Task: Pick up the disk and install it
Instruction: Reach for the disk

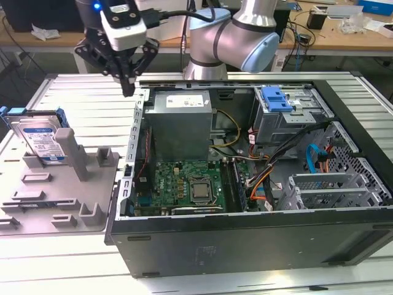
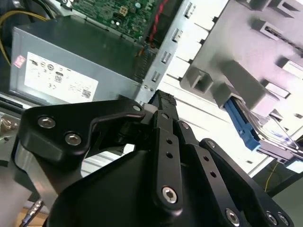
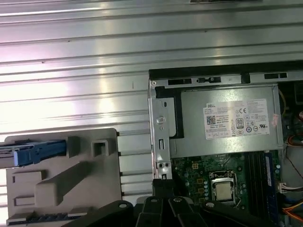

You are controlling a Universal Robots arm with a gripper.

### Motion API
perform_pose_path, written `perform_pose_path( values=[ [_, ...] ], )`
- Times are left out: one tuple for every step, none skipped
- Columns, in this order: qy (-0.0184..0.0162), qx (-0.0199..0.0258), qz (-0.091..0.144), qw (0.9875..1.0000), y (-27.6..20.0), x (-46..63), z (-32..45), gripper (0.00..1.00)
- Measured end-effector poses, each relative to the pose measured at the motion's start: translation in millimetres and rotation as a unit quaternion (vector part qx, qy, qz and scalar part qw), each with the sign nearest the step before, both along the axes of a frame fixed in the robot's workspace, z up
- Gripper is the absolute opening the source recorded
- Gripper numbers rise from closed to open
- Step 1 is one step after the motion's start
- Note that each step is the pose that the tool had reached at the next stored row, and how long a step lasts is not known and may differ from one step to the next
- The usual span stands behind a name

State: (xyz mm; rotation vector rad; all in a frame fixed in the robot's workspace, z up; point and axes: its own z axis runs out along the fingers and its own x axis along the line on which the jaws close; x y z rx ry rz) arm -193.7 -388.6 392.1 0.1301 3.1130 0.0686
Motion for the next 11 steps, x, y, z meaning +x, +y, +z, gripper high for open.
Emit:
perform_pose_path(
  values=[
    [0.0000, 0.0000, 0.000, 1.0000, 0.4, -3.5, -0.2, 0.11],
    [0.0000, 0.0000, 0.000, 1.0000, 0.7, -7.0, -0.4, 0.11],
    [0.0000, 0.0000, 0.000, 1.0000, 1.1, -10.2, -0.6, 0.11],
    [0.0000, 0.0000, -0.001, 1.0000, 1.5, -13.4, -0.7, 0.11],
    [0.0000, 0.0000, -0.001, 1.0000, 1.8, -16.8, -0.8, 0.11],
    [-0.0001, 0.0000, -0.001, 1.0000, 2.2, -20.6, -1.1, 0.11],
    [0.0000, 0.0000, -0.001, 1.0000, 2.5, -23.7, -1.2, 0.11],
    [0.0000, 0.0000, -0.001, 1.0000, 2.9, -26.8, -1.3, 0.11],
    [0.0000, 0.0000, -0.002, 1.0000, 3.5, -31.7, -1.5, 0.11],
    [0.0000, 0.0000, -0.002, 1.0000, 4.2, -37.8, -1.9, 0.11],
    [0.0000, 0.0000, -0.002, 1.0000, 4.6, -41.1, -2.1, 0.11]
  ],
)
